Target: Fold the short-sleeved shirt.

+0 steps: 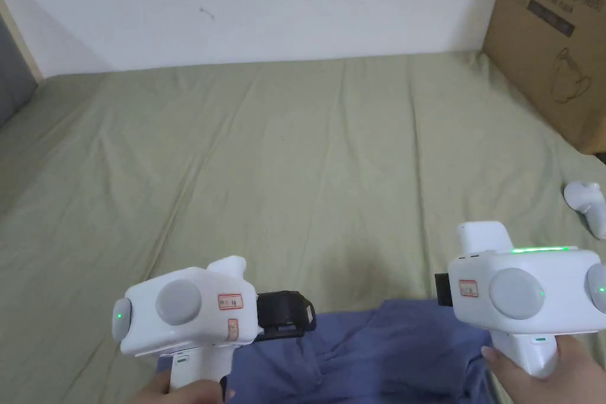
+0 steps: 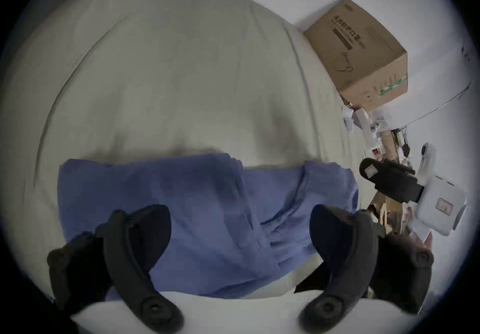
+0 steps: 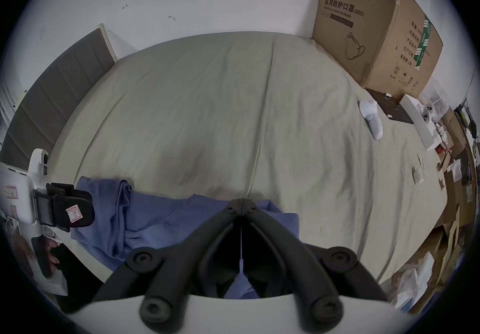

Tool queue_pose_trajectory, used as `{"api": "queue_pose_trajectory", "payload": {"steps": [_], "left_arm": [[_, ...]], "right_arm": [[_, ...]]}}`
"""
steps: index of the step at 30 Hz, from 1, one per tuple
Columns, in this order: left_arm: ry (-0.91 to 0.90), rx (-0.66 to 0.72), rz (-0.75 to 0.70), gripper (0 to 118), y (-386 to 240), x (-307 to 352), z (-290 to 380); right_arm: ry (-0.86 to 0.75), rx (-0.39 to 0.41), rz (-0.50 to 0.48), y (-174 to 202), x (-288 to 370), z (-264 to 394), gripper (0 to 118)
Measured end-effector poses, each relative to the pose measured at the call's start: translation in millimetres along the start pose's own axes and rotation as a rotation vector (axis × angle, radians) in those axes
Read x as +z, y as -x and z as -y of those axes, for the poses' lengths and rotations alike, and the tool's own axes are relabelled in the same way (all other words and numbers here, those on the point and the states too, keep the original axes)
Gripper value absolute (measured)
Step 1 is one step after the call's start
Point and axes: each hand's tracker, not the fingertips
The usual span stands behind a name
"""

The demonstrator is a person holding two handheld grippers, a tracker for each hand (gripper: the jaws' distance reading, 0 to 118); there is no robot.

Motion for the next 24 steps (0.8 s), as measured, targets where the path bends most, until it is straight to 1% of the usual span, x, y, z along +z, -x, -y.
{"api": "queue_pose_trajectory", "payload": {"steps": [1,2,4,5,6,7,8,9,10,12,14,16,19,20,21,22,24], "left_arm": [[-0.016,-0.018,-0.008,111,1.1,7.0,0.0],[-0.05,-0.056,-0.049,111,4.5,16.3,-1.8],[-0.108,-0.072,-0.13,111,6.6,38.9,-2.0],[-0.135,-0.071,-0.155,107,12.1,50.0,-2.3],[-0.155,-0.069,-0.152,97,18.0,58.9,-2.6],[-0.166,-0.064,-0.144,77,19.7,67.0,-1.9],[-0.164,-0.059,-0.15,34,23.5,69.2,-1.7],[-0.162,-0.059,-0.164,2,26.0,67.7,-0.9],[-0.167,-0.068,-0.209,1,28.8,66.7,2.2],[-0.109,-0.078,-0.146,1,26.8,52.9,5.4],[-0.065,-0.096,-0.122,1,19.1,32.1,13.0],[-0.023,-0.164,-0.098,1,8.1,8.4,20.0],[0.136,-0.192,-0.035,1,-3.5,-39.2,31.4],[0.158,-0.214,-0.054,1,-6.5,-51.4,37.9],[0.152,-0.263,-0.076,1,-11.3,-58.3,45.1],[0.112,-0.279,-0.049,1,-15.4,-57.0,46.9],[0.106,-0.218,0.016,1,-16.5,-46.7,43.5]], "right_arm": [[0.0,-0.001,0.0,-1.3,-0.6,0.1,0],[0.001,-0.003,0.0,-2.2,-2.0,-0.3,0],[0.004,-0.007,-0.005,-2.9,-4.8,-1.4,0],[0.005,-0.011,-0.009,-3.1,-6.2,-2.1,0],[0.005,-0.014,-0.011,-2.8,-7.0,-2.4,0],[0.005,-0.017,-0.013,-2.3,-7.4,-2.5,0],[0.005,-0.017,-0.017,-1.2,-7.9,-2.4,0],[0.005,-0.015,-0.02,-0.5,-8.2,-2.3,0],[0.006,-0.012,-0.023,0.4,-8.6,-2.1,0],[0.009,-0.006,-0.026,1.6,-8.2,-1.5,0],[0.01,-0.007,-0.025,0.7,-8.6,-0.9,0],[0.011,-0.016,-0.025,-2.1,-9.5,0.1,0],[0.019,-0.021,-0.017,-4.8,-9.3,1.4,0],[0.02,-0.019,-0.013,-5.4,-9.7,1.9,0],[0.023,-0.015,-0.01,-5.9,-9.9,2.1,0],[0.027,-0.012,-0.008,-6.6,-9.9,2.1,0],[0.027,-0.013,-0.006,-7.6,-8.0,2.7,0]]}}
